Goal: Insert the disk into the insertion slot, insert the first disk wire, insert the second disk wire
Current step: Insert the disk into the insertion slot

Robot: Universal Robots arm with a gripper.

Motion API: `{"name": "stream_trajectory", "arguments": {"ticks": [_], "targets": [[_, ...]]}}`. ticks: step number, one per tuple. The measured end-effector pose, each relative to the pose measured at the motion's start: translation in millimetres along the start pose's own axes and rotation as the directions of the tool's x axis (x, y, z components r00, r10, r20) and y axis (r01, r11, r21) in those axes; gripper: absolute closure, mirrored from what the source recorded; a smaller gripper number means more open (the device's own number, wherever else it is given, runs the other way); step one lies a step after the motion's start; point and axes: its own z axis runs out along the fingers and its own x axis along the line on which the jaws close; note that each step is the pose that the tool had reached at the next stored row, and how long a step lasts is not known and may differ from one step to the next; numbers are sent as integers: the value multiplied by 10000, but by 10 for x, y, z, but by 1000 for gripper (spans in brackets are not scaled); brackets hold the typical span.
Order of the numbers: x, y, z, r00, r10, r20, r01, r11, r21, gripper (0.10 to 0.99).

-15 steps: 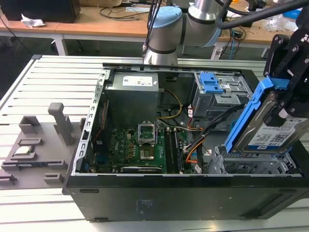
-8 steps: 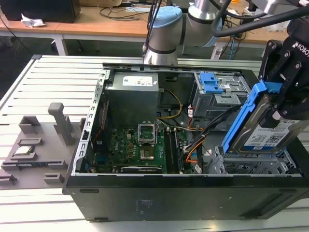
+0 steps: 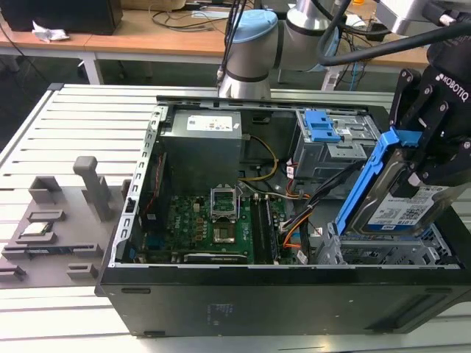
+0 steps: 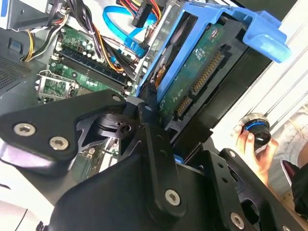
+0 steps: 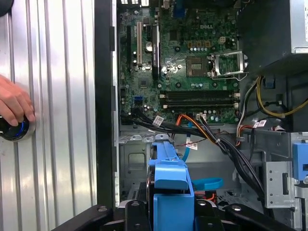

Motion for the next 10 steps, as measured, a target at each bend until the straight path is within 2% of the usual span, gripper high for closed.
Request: {"name": "stream_trajectory", "arguments": {"ticks": [10], "targets": [[-1, 0, 109, 10000, -5, -4, 5, 10000, 0, 725]]}}
